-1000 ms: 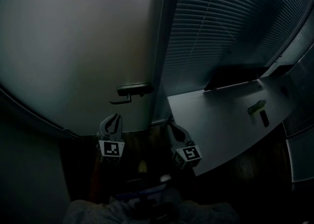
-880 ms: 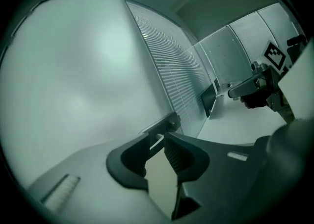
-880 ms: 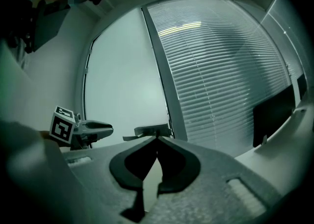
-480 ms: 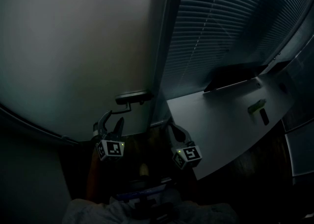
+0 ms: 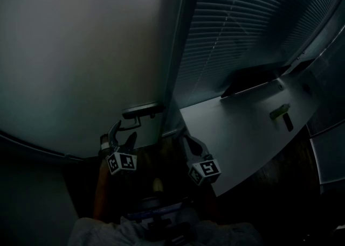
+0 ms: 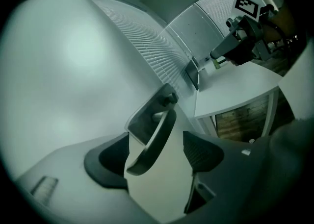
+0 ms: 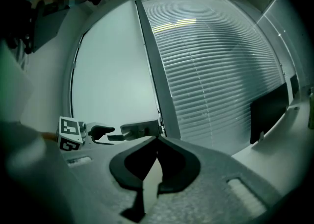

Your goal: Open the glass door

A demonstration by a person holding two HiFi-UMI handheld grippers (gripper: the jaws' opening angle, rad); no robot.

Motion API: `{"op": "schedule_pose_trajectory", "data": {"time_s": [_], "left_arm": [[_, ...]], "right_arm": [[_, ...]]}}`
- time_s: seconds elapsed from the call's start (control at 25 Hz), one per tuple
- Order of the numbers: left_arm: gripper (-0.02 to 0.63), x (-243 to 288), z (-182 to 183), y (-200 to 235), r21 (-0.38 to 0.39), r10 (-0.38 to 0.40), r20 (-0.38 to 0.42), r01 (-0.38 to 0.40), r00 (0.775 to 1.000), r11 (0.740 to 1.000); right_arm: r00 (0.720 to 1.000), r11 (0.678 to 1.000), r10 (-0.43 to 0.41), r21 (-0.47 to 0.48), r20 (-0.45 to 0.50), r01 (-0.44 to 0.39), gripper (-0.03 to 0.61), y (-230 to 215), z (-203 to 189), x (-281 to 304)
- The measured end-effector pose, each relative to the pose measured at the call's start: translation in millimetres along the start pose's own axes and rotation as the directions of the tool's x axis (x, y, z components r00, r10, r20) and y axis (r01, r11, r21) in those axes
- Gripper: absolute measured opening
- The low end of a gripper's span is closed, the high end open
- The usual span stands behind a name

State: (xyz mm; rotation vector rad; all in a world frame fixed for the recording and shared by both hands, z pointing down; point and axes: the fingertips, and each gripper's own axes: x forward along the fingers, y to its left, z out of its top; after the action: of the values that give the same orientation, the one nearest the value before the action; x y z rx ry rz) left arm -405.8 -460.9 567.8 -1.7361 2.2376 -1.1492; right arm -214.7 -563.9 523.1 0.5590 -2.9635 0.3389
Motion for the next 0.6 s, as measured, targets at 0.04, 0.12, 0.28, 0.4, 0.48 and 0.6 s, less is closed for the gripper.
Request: {"op": "schedule_pose_trajectory", "data": {"time_s": [0.04,0.12,0.28,0.4,0.48,0.6], "left_arm": [[0.364,4,-1,-1,0.0,-0.005,-0.001,0.005,1.0,1.0],[0.367,10,-2,-3,0.003,-0.014,-0.005,0.014,1.0,1.0],[0.331,11,-3,-1,0.033,0.004,-0.019,-0.004,1.0,0.999],[0.249,11,-3,4,0.068,0.035,-0.021,-0.033,0.999,0.997],[0.239,11,-4,3,0.083,0.034,-0.026,-0.032,0.999,0.996],[0.221,10,-5,2,0.107,0.032,-0.04,-0.028,0.999,0.994]], "right_arm": [[1.0,1.0,-0.006,0.003,-0.003,0.006,0.002,-2,-1,0],[1.0,1.0,-0.018,0.008,-0.009,0.018,0.002,-6,-2,0],[0.999,0.999,-0.042,0.029,0.0,0.042,0.002,-12,-1,-2],[0.999,0.999,-0.042,0.03,-0.008,0.042,0.002,-16,-3,0],[0.999,0.999,-0.039,0.028,-0.009,0.039,0.002,-16,-5,1],[0.999,0.999,-0.035,0.024,-0.004,0.035,0.002,-16,-6,4]]}}
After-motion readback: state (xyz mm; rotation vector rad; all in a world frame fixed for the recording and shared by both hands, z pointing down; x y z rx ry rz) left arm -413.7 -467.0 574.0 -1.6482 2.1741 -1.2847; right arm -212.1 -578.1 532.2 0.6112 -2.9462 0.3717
